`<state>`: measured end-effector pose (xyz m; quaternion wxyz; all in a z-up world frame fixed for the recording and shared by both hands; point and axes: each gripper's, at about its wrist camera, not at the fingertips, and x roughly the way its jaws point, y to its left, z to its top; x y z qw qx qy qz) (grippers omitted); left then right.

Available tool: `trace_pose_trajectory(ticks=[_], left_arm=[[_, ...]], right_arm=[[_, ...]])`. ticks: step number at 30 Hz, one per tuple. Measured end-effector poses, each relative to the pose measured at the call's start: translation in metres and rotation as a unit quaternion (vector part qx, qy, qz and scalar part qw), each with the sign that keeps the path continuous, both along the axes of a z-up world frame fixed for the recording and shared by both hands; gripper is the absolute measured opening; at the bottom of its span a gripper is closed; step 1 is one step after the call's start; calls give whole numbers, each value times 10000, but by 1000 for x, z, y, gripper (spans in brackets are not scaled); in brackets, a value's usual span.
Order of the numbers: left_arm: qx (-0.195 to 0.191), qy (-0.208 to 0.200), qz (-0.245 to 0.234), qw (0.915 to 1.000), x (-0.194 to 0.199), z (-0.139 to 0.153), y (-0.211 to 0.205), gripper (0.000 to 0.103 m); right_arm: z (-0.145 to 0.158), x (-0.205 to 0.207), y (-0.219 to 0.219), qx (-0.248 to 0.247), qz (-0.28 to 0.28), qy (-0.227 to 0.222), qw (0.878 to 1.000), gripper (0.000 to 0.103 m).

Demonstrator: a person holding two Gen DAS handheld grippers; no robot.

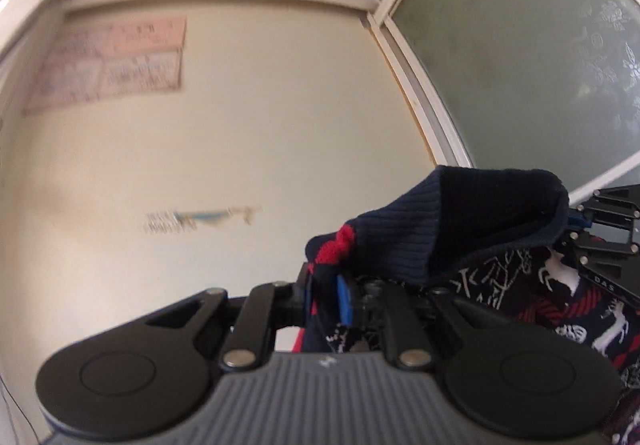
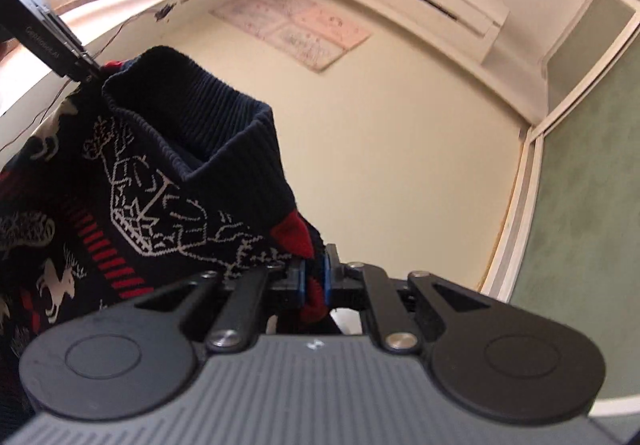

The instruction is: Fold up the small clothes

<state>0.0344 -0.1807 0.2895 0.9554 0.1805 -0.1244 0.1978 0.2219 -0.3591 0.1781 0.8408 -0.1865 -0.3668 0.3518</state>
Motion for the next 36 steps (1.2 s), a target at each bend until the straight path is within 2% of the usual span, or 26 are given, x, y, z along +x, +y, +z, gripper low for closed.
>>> trace_pose_trajectory(ticks=[3,6,10,15,18,21,24,25,26,28,29,30,31,34,36], left_arm=[[363,-365,279,9983,-17,24,-24,12],[564,-452,557,9958,-25,26,-41,12],[596,-297,734,9951,-32,12,-49,13],[582,13,1000,9933,-22,5,-30,16],[291,367,1096,9929,-1,-9,-5,16],[-117,811,1350,9875,39,-27,39,16],[-732,1461,1674,9722,96,-67,97,19],[-1068,1713,1744,9638,120,-91,121,30],[-1334,1969,1847,9536,140,-114,142,39],[-1977,2820,2059,9160,177,-172,185,38],[-2342,3203,2206,8910,186,-202,202,32],[-2655,3441,2319,8703,185,-232,214,28],[-2887,3502,2258,8620,174,-253,223,28],[-3356,3281,2109,8575,121,-277,243,31],[-3642,3117,2115,8518,83,-282,251,39]], right_arm=[[31,-16,-9,202,124,-244,9994,11],[47,-20,-14,287,244,-331,9987,11],[50,-13,-17,354,363,-403,9979,11],[54,-7,-6,101,477,-254,9985,11],[42,-2,11,-168,499,-33,9986,11],[27,20,52,-581,555,442,9958,12],[1,57,115,-951,628,1223,9859,12],[-22,74,147,-1086,571,1621,9791,18],[-43,89,175,-1242,466,1960,9716,33],[-93,123,226,-1643,247,2711,9481,56],[-113,136,239,-1823,141,3104,9328,54],[-135,154,245,-1993,81,3749,9054,54],[-149,165,238,-1974,206,4248,8833,54],[-171,184,188,-1602,654,5287,8310,58],[-183,189,148,-1403,1001,5990,7820,65]])
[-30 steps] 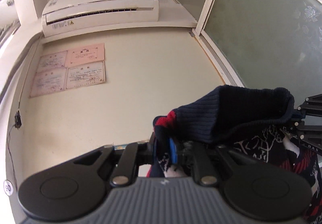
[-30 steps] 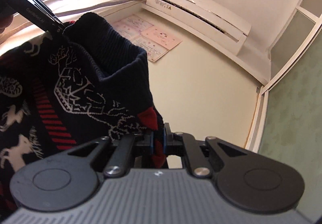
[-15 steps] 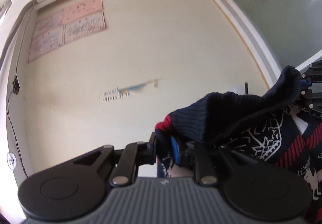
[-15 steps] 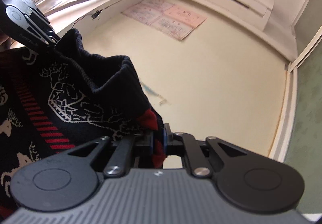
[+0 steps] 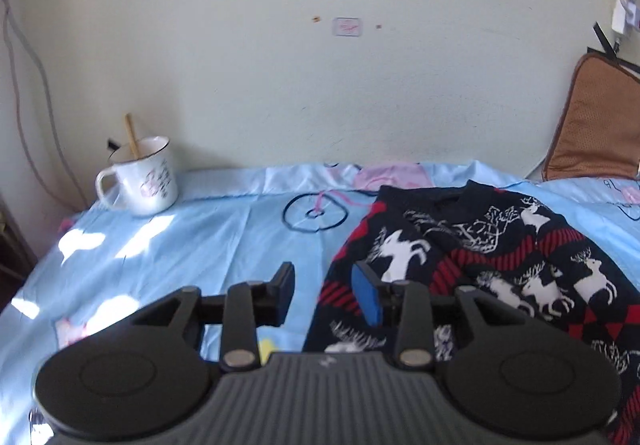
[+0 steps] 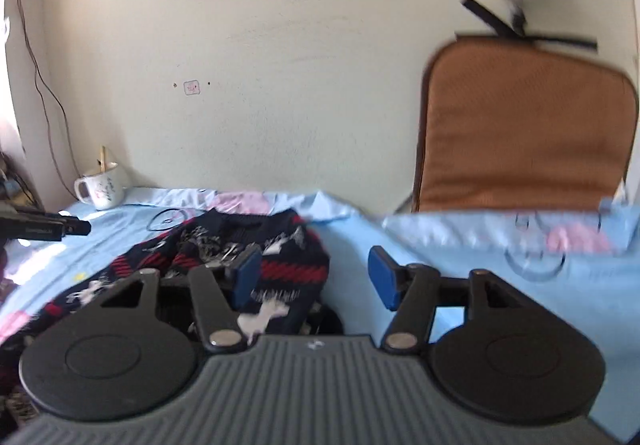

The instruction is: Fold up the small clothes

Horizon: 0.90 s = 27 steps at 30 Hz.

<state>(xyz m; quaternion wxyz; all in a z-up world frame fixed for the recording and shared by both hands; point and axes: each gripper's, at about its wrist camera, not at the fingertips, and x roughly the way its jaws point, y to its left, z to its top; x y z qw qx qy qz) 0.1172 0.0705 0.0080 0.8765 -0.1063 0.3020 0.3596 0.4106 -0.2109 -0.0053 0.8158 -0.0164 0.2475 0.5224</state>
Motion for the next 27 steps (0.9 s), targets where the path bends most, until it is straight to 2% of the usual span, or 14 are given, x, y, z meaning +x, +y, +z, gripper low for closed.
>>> trace_pose_trajectory(ticks=[4,9,10,11,13,16,17,20,21,22,23,25,26,27], left_arm=[[-585,-67,123,9982,-58,3,-6,48],[-907,158,-200,9956,-66,-12,-24,62],[-944,233,-219,9950,-65,-17,-27,62],[-1009,281,-222,9942,-64,-23,-28,58],[-1193,308,-241,9921,-62,-33,-27,46],[-1259,178,-340,9913,-65,-33,-29,27],[-1211,180,-353,9918,-63,-31,-30,17],[-1102,197,-343,9931,-56,-28,-29,14],[-1085,213,-319,9934,-54,-28,-29,14],[-1088,212,-300,9934,-53,-28,-28,14],[-1087,177,-305,9934,-54,-27,-27,14],[-1092,103,-293,9935,-58,-24,-25,14],[-1150,42,-276,9930,-61,-22,-22,14],[-1233,-55,-249,9920,-64,-18,-17,14]], right_arm=[[-33,-33,-41,53,416,660,9969,83],[-82,-84,-38,-343,813,501,9948,79],[-91,-92,-34,-492,843,341,9946,49],[-97,-98,-29,-684,846,206,9938,8],[-93,-99,-31,-689,726,-137,9949,6],[-67,-80,-45,-858,7,-1227,9887,6],[-56,-67,-52,-978,-447,-1700,9796,6],[-46,-16,-52,-1781,-1634,-3119,9188,6],[-46,4,-52,-2005,-1904,-3240,9047,6],[-47,26,-53,-2206,-2202,-3012,9012,8],[-46,39,-58,-2188,-2332,-2644,9099,11],[-41,42,-74,-1558,-2190,-1968,9429,18],[-41,38,-80,-1277,-2052,-1677,9557,37],[-41,29,-84,-1035,-1886,-1386,9667,46]])
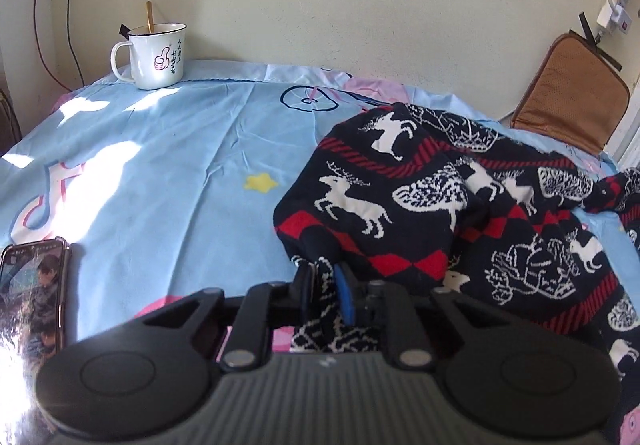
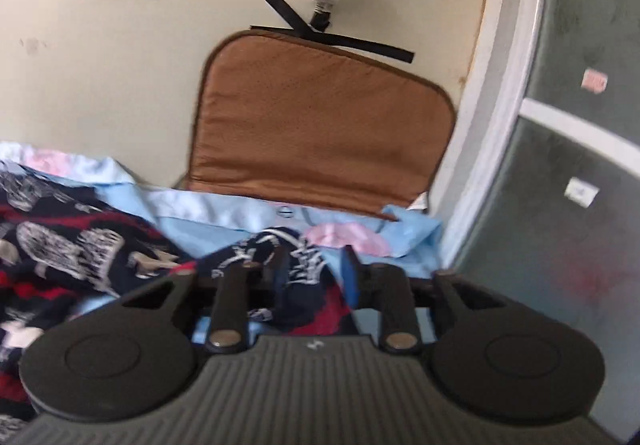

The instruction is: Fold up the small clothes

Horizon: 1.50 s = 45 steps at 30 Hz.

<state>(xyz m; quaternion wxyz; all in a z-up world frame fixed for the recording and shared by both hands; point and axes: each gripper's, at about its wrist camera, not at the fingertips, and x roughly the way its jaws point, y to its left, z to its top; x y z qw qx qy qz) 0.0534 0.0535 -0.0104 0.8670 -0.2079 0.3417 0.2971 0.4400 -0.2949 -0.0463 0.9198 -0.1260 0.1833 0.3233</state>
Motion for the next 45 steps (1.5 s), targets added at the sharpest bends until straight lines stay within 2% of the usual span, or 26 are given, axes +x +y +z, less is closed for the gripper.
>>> trace_pose_trajectory(ticks=[1,2,3,5,8,10,11,13,14,15,17,20,23,25,27,28,29,30,31,32,34,36,38,41,43,45], left_arm=[[-39,-75,44,10000,-3,3,4,14],[-43,-167,106,9998,-5,7,9,14],[12,-245,184,9995,-7,12,12,13],[235,-316,413,9984,-11,24,21,13],[651,-312,914,9932,-14,45,42,12],[920,-202,1440,9851,-11,54,67,13],[933,-134,1647,9818,-8,53,77,14],[959,342,2252,9690,-1,47,97,13],[871,398,2201,9708,0,45,97,13],[779,241,1848,9794,-3,45,89,16],[744,153,1164,9903,-9,45,60,26],[419,22,50,9991,-22,35,6,47],[-109,66,-852,9963,-32,14,-45,54],[-535,81,-1262,9905,-39,-2,-72,62],[-1148,47,-1539,9814,-43,-19,-94,63],[-1418,36,-1604,9768,-44,-28,-100,62],[-1589,48,-1645,9735,-44,-35,-106,52],[-1701,60,-1678,9710,-44,-40,-112,41],[-1759,83,-1684,9699,-44,-46,-118,12],[-1679,103,-1596,9727,-44,-47,-121,8],[-1617,-184,-1346,9774,-55,-37,-110,8],[-1456,-669,-732,9844,-78,-15,-81,8],[-1439,-1010,-168,9843,-103,-1,-51,7],[-1423,-756,555,9854,-116,-9,-21,7],[-1682,-618,646,9817,-112,-23,-15,8],[-1655,-454,643,9831,-106,-34,-15,8]], right_arm=[[-1,-11,-3,336,329,351,9983,50],[-4,-20,-6,658,809,840,9910,50],[-9,-29,-6,945,1403,1446,9749,52],[-21,-50,-5,1110,2060,2034,9507,60],[-39,-80,-2,838,2459,2141,9416,69],[-49,-97,0,688,2607,2161,9384,72],[-53,-100,-1,661,2649,2166,9373,73],[-58,-103,-2,695,2735,2318,9309,75],[-62,-104,-2,726,2776,2438,9264,75],[-64,-105,-5,746,2805,2514,9233,75],[-62,-110,-9,794,2883,2501,9209,76],[-64,-113,-20,889,2930,2605,9156,77],[-67,-102,-29,1129,2860,2793,9097,77],[-71,-95,-32,1309,2792,2989,9031,77],[-78,-88,-29,1400,2726,3210,8961,77],[-81,-86,-26,1436,2750,3335,8902,77],[-84,-86,-22,1459,2783,3437,8849,77],[-86,-87,-18,1499,2881,3542,8770,77],[-87,-89,-14,1518,3001,3593,8705,77],[-85,-93,-9,1505,3107,3602,8666,78],[-77,-101,-3,1454,3223,3367,8727,78],[-71,-100,-4,1592,3259,3343,8699,78],[-70,-96,-10,1792,3209,3374,8666,78],[-75,-92,-16,1842,2977,3357,8745,78],[-82,-91,-16,1867,2888,3493,8716,78],[-85,-93,-14,1801,2902,3502,8722,78]])
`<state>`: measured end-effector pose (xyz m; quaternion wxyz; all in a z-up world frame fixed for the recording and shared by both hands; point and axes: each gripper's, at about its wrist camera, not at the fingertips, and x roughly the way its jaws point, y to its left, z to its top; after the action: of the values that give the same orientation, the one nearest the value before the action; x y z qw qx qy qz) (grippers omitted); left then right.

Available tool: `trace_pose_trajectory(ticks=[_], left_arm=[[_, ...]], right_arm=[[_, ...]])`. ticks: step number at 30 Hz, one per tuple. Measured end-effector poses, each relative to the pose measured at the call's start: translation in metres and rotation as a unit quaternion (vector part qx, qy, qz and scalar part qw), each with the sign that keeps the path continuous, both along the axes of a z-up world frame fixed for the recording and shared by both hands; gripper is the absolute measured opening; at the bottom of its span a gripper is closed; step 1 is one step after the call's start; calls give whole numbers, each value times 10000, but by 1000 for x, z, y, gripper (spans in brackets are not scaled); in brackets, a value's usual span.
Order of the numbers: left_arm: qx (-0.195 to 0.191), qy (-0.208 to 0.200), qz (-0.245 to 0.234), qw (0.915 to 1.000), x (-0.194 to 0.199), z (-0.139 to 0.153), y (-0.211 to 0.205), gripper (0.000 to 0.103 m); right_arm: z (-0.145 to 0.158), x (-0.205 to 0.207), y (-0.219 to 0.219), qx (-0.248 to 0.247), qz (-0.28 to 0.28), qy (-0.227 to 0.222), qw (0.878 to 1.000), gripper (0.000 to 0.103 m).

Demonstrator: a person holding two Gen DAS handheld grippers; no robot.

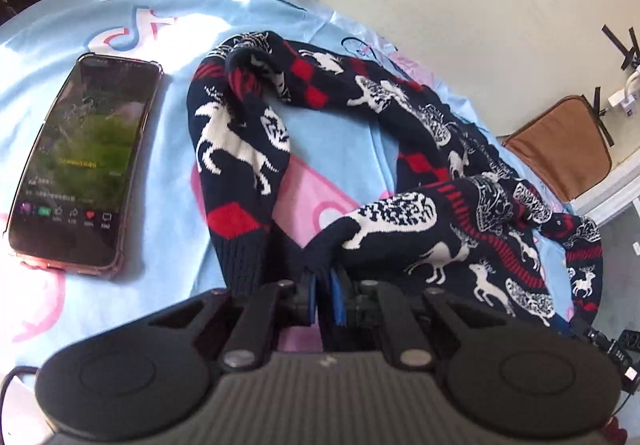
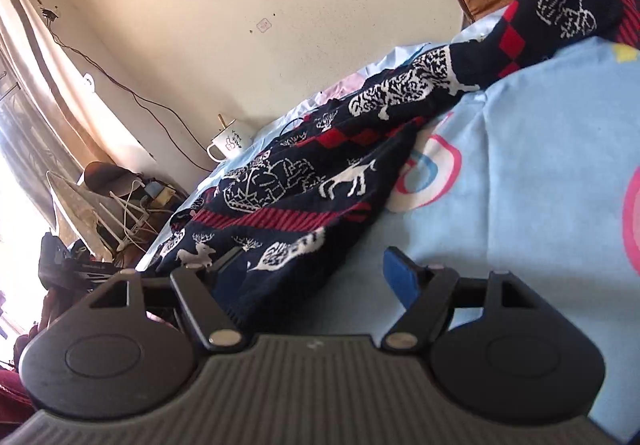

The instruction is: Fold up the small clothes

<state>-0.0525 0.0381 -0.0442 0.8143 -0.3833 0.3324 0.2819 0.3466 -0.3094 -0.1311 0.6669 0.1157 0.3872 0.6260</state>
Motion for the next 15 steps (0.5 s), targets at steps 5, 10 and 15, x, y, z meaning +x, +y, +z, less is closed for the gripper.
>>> trace_pose_trajectory(ticks=[5,10,15], left_arm=[[31,-30,-10,10000,3,-2,1,8],[194,-72,-192,9996,-1,8,-8,8],[416,-215,-936,9945,-6,40,-37,8]], right_arm=[[3,-12,13,-155,390,-131,9990,77],[-4,-31,27,-151,691,233,9972,17],[41,-36,-4,75,246,-296,9992,13]])
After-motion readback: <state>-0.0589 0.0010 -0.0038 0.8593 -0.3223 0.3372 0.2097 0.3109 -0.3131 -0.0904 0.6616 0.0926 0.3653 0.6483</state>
